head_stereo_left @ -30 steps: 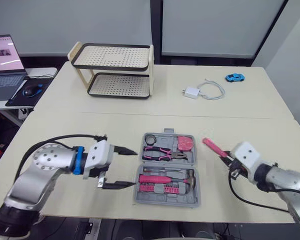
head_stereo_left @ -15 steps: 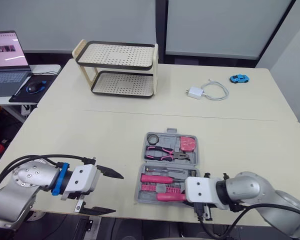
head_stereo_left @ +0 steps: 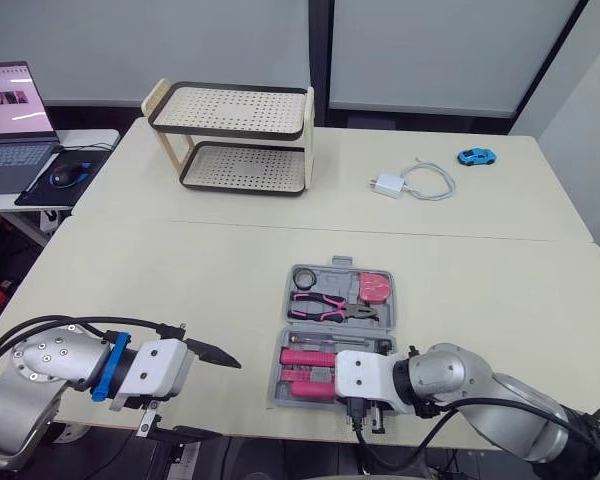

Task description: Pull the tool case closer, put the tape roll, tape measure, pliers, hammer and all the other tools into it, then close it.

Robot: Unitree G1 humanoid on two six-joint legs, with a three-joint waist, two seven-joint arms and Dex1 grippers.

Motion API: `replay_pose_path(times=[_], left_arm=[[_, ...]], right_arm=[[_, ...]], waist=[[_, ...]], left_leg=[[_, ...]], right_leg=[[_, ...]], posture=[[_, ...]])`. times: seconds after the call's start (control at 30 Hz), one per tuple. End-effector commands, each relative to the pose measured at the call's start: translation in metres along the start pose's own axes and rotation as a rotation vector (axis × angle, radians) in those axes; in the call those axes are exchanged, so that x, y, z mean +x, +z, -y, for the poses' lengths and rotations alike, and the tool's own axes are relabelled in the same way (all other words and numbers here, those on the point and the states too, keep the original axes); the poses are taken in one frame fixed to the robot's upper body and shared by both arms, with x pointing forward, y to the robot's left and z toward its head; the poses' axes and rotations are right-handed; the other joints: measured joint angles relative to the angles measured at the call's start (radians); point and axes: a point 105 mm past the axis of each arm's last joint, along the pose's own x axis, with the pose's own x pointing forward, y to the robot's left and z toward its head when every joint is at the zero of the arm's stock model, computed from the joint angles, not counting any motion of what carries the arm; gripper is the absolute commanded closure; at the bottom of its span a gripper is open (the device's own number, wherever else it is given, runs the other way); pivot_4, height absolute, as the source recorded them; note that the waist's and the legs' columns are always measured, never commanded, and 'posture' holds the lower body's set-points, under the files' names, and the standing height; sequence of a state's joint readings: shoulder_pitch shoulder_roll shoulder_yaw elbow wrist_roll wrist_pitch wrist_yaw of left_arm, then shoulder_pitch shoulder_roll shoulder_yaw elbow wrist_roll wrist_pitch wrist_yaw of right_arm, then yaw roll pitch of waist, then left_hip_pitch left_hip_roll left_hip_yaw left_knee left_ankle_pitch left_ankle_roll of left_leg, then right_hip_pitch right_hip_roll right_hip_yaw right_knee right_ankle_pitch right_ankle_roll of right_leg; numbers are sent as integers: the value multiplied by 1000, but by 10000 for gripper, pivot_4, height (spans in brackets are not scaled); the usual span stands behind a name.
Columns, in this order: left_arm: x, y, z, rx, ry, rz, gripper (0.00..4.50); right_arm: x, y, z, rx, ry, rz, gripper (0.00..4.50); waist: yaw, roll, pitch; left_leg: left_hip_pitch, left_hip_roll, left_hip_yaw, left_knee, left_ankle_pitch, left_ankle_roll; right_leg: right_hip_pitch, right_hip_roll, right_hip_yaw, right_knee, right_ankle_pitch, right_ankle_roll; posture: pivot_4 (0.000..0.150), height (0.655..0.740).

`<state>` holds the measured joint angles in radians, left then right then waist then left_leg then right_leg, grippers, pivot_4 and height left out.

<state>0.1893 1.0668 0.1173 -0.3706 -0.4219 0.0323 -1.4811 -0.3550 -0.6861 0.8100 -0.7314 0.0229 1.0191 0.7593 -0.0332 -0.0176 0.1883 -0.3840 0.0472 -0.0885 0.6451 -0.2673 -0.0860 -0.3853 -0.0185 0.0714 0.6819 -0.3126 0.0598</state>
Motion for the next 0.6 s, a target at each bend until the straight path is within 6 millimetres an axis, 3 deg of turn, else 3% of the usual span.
replay_pose_path(times=[0.03,0.37,0.4,0.6], left_arm=[[-1,7,-1,37,0,-3,0],[1,9,-2,38,8,4,0],[1,9,-3,38,9,5,0],[4,9,-3,37,13,13,0]], right_arm=[[3,9,0,-31,-1,34,38247],[13,8,-1,-22,13,49,38247],[13,9,0,-21,8,56,31077],[4,25,6,-16,25,139,19155]], waist=[[0,0,0],[0,-1,0],[0,-1,-1],[0,-1,-1]], left_leg=[[0,0,0,0,0,0],[0,0,0,0,0,0],[0,0,0,0,0,0],[0,0,0,0,0,0]], right_leg=[[0,0,0,0,0,0],[0,0,0,0,0,0],[0,0,0,1,0,0],[0,0,0,1,0,0]], posture=[[1500,7350],[1500,7350],[1500,7350],[1500,7350]])
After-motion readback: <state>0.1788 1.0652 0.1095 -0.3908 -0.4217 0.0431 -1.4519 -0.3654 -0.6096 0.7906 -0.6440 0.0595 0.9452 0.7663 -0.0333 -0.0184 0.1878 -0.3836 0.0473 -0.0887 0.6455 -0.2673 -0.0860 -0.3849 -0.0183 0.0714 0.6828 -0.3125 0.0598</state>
